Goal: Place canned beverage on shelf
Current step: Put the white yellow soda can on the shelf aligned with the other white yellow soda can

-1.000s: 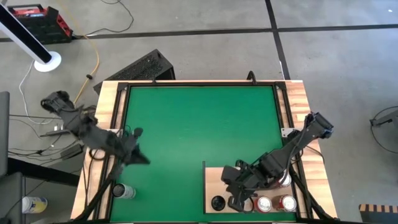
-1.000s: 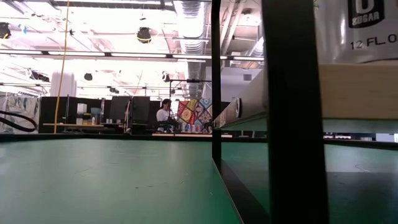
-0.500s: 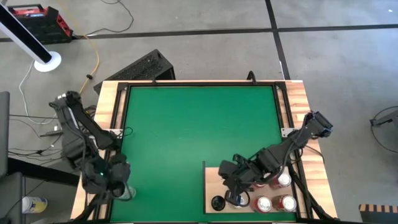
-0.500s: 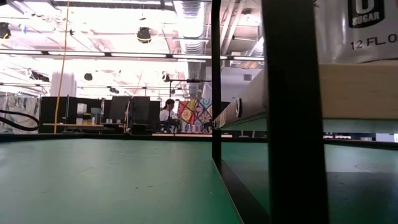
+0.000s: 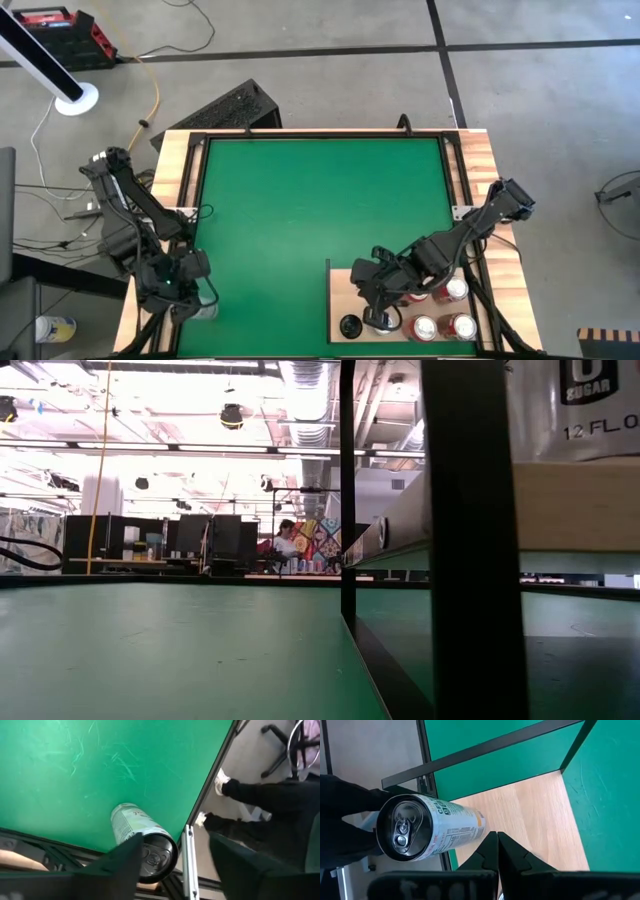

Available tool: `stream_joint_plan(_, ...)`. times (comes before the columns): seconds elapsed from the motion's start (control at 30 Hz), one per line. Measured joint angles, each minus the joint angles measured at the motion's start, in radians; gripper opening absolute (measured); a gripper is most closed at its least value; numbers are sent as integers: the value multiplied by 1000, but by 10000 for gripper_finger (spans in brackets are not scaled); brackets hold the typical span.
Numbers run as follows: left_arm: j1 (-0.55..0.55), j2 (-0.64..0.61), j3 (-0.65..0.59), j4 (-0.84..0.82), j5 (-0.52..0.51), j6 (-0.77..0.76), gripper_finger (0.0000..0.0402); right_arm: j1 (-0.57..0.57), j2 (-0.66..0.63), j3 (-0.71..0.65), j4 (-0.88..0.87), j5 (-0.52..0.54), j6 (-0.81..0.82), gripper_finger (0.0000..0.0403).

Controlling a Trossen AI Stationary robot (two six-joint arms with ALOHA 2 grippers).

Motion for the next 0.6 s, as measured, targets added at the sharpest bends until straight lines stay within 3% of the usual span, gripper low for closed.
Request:
stream_joint_plan(0.13,0,5,0,1,-1,-75,285,0,0,0,0,-5,-16,22)
stream_joint_plan(0.27,0,33,0,-36,14,-148,339,1,-6,0,-1,-5,-27,23)
stream_joint_plan(0.47,0,114,-1,-100,154,-209,359,1,-24,0,3,5,-43,23)
stream_joint_plan(0.6,0,157,-1,-103,178,-211,359,-1,-32,0,-3,10,-52,23)
